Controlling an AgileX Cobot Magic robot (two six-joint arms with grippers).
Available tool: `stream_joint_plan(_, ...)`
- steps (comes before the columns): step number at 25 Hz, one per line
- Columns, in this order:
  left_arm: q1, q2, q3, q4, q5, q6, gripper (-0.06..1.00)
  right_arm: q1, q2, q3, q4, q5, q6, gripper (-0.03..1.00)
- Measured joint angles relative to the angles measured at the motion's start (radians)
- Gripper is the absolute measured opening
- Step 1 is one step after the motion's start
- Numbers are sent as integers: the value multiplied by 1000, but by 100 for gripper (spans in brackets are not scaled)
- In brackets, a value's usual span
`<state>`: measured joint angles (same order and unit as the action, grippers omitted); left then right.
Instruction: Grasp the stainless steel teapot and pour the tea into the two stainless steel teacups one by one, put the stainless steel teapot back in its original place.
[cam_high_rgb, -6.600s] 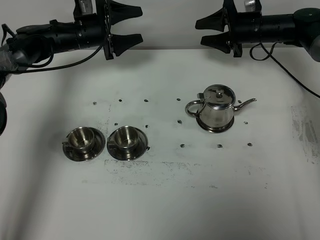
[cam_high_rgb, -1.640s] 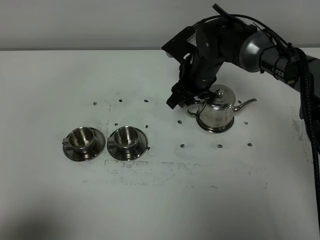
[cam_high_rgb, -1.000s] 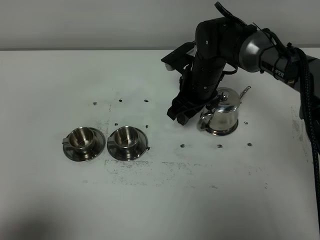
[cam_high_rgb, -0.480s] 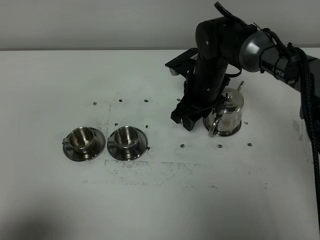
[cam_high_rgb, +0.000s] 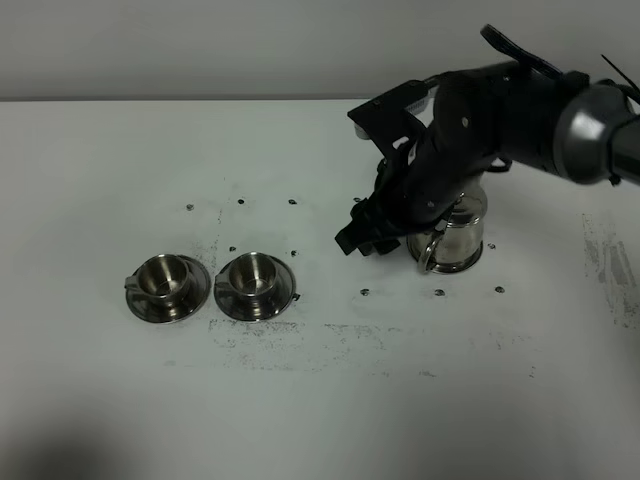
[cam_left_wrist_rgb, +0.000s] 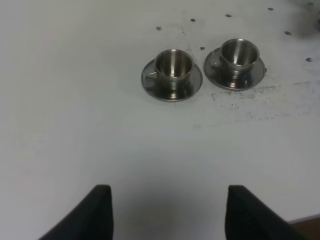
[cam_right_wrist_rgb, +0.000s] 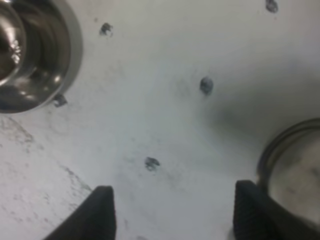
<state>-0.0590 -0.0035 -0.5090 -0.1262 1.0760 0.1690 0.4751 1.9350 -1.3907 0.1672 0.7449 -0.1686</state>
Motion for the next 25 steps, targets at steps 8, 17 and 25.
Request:
stream_joint_plan(8, 0, 0, 0, 0, 0, 0, 48, 13, -74, 284, 49, -336, 97, 50)
stream_joint_plan(17, 0, 0, 0, 0, 0, 0, 48, 9, -74, 360, 52, -433, 122, 50)
stream_joint_plan(25, 0, 0, 0, 0, 0, 0, 48, -13, -74, 395, 51, -436, 125, 50)
